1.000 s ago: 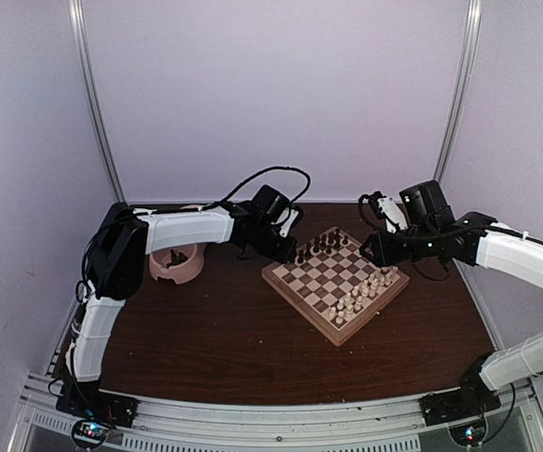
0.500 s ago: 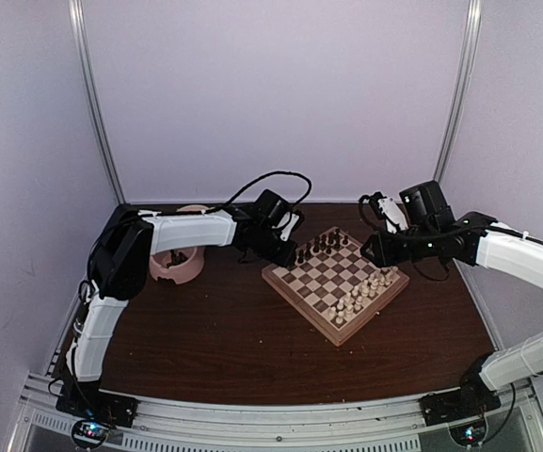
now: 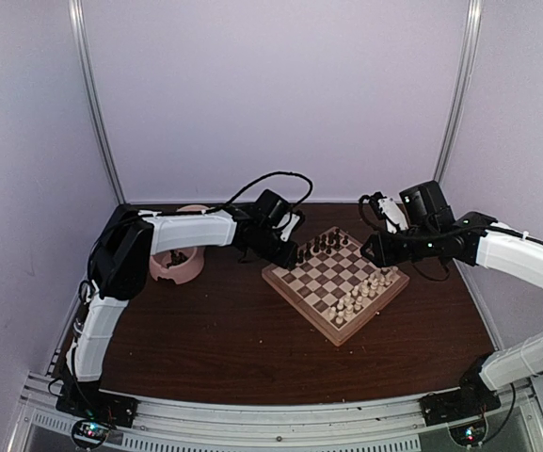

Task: Set up the chess pieces on the board
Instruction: Move the knight to b8.

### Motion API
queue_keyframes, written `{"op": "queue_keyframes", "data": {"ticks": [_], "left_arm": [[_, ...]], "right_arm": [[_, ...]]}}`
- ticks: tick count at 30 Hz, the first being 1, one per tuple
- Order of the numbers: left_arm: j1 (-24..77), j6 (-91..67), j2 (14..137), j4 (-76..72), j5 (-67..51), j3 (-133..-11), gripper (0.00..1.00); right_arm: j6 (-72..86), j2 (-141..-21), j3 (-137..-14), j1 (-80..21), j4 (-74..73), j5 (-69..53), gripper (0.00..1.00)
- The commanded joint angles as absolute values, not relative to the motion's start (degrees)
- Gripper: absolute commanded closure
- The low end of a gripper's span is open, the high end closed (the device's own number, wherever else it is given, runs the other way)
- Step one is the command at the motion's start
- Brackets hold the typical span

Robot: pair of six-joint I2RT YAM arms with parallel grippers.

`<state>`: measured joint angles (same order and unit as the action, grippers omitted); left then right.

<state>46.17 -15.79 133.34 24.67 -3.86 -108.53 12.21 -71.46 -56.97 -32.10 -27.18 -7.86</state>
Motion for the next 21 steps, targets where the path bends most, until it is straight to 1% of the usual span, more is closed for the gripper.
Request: {"op": "queue_keyframes", "data": {"ticks": [1, 10, 14, 17, 19, 21], "left_arm": [[45.8, -14.8, 134.4, 25.5, -4.0, -110.9, 0.64], [45.8, -14.5, 131.6, 27.5, -3.8, -110.7, 0.63], [45.9, -15.7, 128.3, 34.2, -3.2, -112.7, 0.61], [45.9, -15.8, 123.4, 38.0, -1.5, -111.7, 0.60], [45.9, -15.1, 120.0, 40.0, 1.2, -110.1, 0.56], [45.8, -14.3, 116.8, 42.1, 6.2, -108.4, 0.49]], "right_arm": [[12.5, -70.9, -58.0, -31.8, -26.9, -7.1, 0.63], [12.6, -70.9, -58.1, -31.8, -26.9, -7.5, 0.63], [12.7, -71.1, -58.3, -31.8, -26.8, -7.5, 0.63], [12.9, -71.2, -58.3, -31.8, -26.5, -7.4, 0.63], [13.0, -71.3, -58.4, -31.8, -26.2, -7.4, 0.63], [13.0, -71.4, -58.6, -31.8, -26.0, -7.5, 0.63]]}}
